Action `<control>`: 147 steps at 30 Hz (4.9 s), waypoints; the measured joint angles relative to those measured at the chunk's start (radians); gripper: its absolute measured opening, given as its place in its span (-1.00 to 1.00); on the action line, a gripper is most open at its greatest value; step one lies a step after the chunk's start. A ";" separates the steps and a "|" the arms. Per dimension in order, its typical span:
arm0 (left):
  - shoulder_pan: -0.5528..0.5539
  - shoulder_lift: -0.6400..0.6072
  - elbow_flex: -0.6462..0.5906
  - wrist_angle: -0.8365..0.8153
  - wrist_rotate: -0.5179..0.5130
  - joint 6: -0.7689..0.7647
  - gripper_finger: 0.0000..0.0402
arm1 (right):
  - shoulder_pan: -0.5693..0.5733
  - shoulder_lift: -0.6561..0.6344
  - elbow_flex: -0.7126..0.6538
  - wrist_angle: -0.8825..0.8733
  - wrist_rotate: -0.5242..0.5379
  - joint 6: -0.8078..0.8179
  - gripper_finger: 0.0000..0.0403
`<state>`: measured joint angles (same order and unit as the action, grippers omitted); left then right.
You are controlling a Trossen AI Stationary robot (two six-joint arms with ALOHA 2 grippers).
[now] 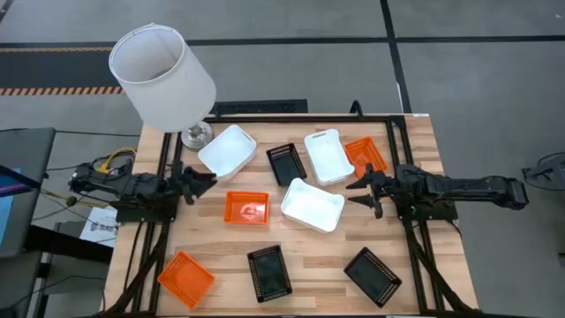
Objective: Stack baskets by color
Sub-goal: Stack the top right white bin on top of the bottom right white bin
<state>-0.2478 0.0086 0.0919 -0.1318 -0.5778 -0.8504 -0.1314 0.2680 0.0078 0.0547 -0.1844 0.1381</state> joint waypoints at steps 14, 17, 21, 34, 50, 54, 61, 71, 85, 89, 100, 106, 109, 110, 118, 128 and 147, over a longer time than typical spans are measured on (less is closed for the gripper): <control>0.000 0.000 0.003 0.378 -0.129 -0.177 0.18 | -0.004 0.000 0.000 0.002 0.003 0.082 0.08; 0.000 0.000 0.004 0.478 -0.153 -0.119 0.18 | 0.014 0.000 0.000 0.002 0.002 0.344 0.08; 0.000 0.000 0.004 0.577 -0.155 -0.047 0.18 | 0.026 0.000 0.000 0.062 0.003 0.724 0.08; 0.000 0.000 0.009 0.620 -0.147 -0.033 0.18 | 0.020 0.000 0.000 0.166 0.065 1.299 0.08; 0.000 0.000 0.010 0.623 -0.114 -0.022 0.18 | -0.033 0.243 0.568 -0.051 -0.036 0.978 0.09; 0.000 0.000 0.010 0.623 -0.103 -0.023 0.18 | -0.032 0.402 0.759 -0.387 -0.131 0.942 0.07; 0.000 0.000 0.010 0.615 -0.089 -0.009 0.18 | -0.018 0.691 1.004 -0.921 -0.031 0.687 0.06; 0.000 0.000 0.010 0.606 -0.089 0.004 0.18 | -0.220 1.064 1.130 -1.034 0.190 0.588 0.03; 0.000 0.000 0.010 0.547 -0.088 0.000 0.18 | -0.411 1.382 1.131 -1.020 0.207 0.374 -0.08; 0.000 0.000 0.010 0.537 -0.092 0.000 0.18 | -0.429 1.414 1.132 -0.994 0.210 0.350 -0.10; 0.000 0.000 0.010 0.534 -0.112 -0.001 0.18 | -0.454 1.408 1.132 -1.030 0.212 0.336 -0.10; 0.000 0.000 0.010 0.528 -0.126 0.004 0.18 | -0.454 1.377 1.132 -1.038 0.221 0.332 -0.13; 0.000 0.000 0.010 0.521 -0.141 0.005 0.18 | -0.455 1.371 1.132 -1.023 0.258 0.332 -0.12; 0.000 0.000 0.010 0.520 -0.143 0.005 0.18 | -0.456 1.371 1.132 -1.019 0.258 0.332 -0.12; 0.000 0.000 0.010 0.488 -0.144 -0.007 0.18 | -0.399 1.372 1.132 -0.886 0.173 0.377 -0.13; 0.000 0.000 0.010 0.479 -0.144 -0.009 0.18 | -0.285 1.373 1.132 -0.743 0.172 0.504 -0.15; 0.000 0.000 0.010 0.479 -0.144 -0.041 0.18 | -0.280 1.360 1.271 -0.943 0.260 0.496 -0.25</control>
<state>-0.2478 0.0082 0.1017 0.3473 -0.7216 -0.8913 -0.4112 1.6279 1.2789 -0.8882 0.0760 0.6336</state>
